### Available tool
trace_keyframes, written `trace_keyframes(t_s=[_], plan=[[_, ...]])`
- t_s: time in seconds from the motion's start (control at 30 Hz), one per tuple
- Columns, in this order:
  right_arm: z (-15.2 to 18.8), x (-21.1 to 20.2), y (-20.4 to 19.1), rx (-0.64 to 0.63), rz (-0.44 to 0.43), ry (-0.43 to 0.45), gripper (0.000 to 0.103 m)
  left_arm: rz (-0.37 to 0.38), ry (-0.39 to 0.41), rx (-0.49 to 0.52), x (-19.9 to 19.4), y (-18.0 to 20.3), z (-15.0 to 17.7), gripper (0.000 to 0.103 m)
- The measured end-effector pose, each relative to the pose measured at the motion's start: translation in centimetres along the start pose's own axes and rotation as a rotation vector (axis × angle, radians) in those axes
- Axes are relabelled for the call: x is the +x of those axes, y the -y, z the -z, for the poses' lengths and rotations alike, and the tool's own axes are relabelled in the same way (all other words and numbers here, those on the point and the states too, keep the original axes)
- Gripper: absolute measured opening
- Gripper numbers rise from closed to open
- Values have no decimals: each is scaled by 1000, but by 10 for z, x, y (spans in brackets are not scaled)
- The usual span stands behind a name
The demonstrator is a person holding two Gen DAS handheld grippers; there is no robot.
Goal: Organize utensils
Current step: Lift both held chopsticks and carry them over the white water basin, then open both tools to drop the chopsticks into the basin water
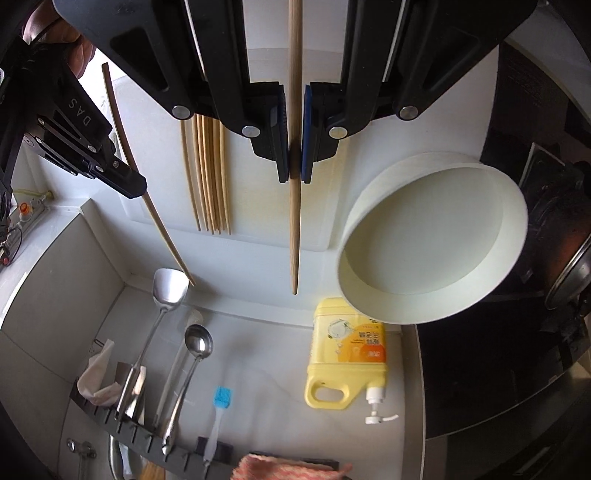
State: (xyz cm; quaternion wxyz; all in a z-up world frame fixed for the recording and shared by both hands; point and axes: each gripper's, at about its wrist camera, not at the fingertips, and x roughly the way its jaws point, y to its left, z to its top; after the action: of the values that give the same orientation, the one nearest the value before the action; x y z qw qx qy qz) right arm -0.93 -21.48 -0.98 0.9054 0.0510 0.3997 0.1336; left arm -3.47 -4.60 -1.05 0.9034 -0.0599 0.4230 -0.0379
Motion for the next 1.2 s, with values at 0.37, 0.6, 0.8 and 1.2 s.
trace_keyframes(t_s=[0.37, 0.6, 0.8, 1.2], plan=[[-67, 45, -131, -61, -158, 15, 6, -64, 60, -70, -23, -126, -51, 7], [-100, 110, -184, -22, -173, -24, 6, -42, 45, -66, 11, -188, -87, 7], [-104, 170, -202, 17, -132, -101, 6, -2, -42, -55, 61, -218, -97, 7], [-87, 231, -192, 91, -45, -259, 6, 33, -166, -35, 123, -235, -92, 7]])
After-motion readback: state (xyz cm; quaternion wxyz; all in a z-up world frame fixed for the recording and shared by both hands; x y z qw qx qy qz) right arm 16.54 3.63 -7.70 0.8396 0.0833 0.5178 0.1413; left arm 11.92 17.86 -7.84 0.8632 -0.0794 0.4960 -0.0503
